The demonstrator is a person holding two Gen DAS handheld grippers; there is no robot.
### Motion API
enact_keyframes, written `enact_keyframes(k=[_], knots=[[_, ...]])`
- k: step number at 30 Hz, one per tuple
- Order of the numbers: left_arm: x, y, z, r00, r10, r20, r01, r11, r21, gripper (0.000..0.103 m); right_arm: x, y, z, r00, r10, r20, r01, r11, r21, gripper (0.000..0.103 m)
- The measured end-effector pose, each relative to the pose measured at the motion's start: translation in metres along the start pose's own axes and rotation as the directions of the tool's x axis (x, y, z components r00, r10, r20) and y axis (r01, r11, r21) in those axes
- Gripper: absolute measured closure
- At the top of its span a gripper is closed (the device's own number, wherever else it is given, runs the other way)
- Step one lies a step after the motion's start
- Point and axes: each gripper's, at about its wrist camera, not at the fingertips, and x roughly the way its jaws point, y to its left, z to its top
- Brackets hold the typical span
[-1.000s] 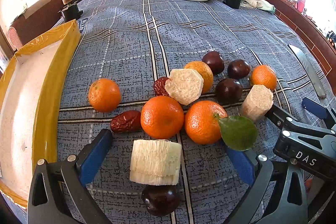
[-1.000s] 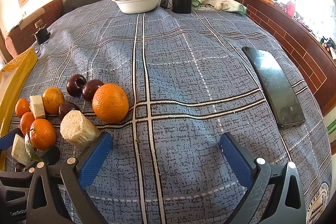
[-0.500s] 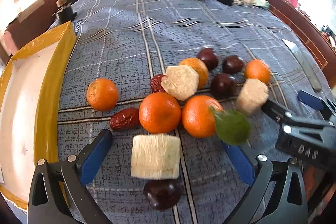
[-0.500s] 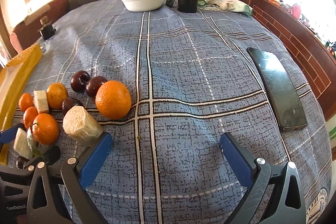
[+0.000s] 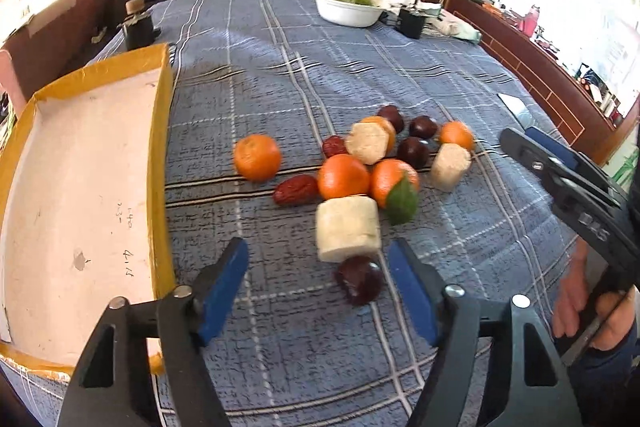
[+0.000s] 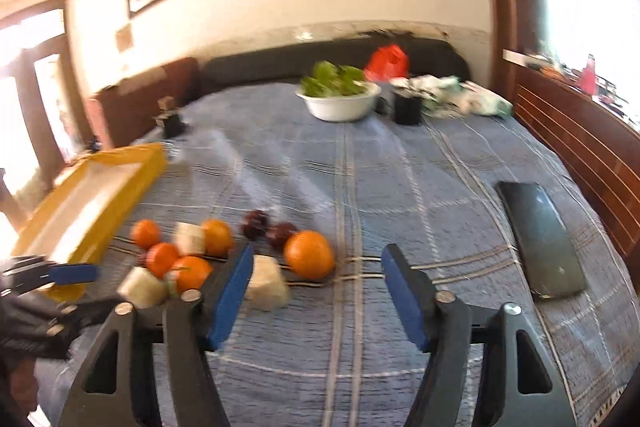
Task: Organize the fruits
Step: 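Grasp the pale yam chunk with the left gripper while the right gripper grasps a dark plum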
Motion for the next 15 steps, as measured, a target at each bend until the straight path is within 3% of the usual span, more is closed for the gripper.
enact_keyframes(k=[2,5,9,11,13,15], knots=[[0.001,-0.002,-0.001,1.0,-0.012,-0.001,0.012,1.0,-0.003,0.032,0.001,0.002,0.001,0.999,0.031,-0.005,-0.031,1.0,0.0,0.045],[0.004,-0.011,0.001,1.0,-0.012,0.013,0.012,1.0,0.028,0.033,0.005,-0.003,0.001,0.995,0.095,-0.034,-0.094,0.995,0.034,0.064],[0.013,-0.017,0.005,1.0,-0.016,-0.004,0.016,0.999,0.041,0.05,0.006,-0.004,-0.001,0.992,0.122,-0.044,-0.12,0.992,0.04,0.067],[0.02,-0.017,0.007,1.0,-0.016,-0.014,0.016,0.999,0.039,0.051,0.006,-0.005,-0.002,0.991,0.124,-0.046,-0.121,0.991,0.047,0.067],[0.025,-0.016,0.009,0.999,-0.033,-0.031,0.034,0.999,0.031,0.064,0.007,-0.008,-0.002,0.99,0.131,-0.052,-0.128,0.99,0.063,0.067],[0.032,-0.013,0.011,0.996,-0.066,-0.055,0.067,0.998,0.016,0.067,0.009,-0.011,-0.002,0.988,0.139,-0.061,-0.134,0.988,0.08,0.067]])
